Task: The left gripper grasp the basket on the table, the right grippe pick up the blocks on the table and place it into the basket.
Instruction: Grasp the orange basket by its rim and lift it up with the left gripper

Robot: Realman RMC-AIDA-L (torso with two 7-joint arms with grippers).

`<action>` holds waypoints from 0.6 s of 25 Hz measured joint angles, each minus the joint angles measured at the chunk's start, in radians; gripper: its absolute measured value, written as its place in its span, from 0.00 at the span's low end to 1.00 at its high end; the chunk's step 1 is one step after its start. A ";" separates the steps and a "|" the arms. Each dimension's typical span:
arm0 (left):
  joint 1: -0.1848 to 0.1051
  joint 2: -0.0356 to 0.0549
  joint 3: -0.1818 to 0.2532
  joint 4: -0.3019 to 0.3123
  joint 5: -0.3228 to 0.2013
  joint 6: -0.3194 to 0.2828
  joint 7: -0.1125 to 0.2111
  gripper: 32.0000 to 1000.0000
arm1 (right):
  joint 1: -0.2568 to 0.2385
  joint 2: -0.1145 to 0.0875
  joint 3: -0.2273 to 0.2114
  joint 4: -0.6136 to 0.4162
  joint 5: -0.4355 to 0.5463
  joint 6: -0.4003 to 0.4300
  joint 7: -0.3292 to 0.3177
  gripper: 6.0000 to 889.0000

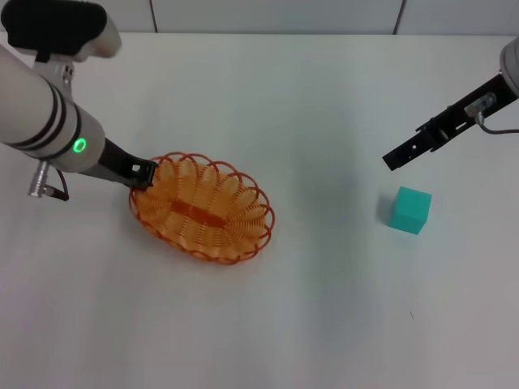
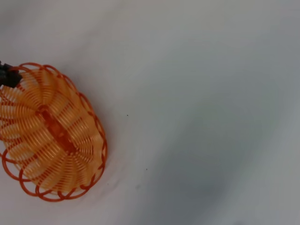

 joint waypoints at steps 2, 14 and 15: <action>0.002 0.0000 -0.019 0.028 0.005 -0.024 0.001 0.07 | 0.000 0.000 0.000 0.000 0.000 0.000 -0.001 0.95; 0.005 -0.0003 -0.108 0.176 0.012 -0.119 0.030 0.05 | 0.000 0.000 0.000 0.000 0.000 0.000 -0.004 0.95; 0.005 -0.0003 -0.115 0.186 0.012 -0.127 0.034 0.05 | 0.000 0.000 0.000 0.000 0.000 0.000 -0.005 0.95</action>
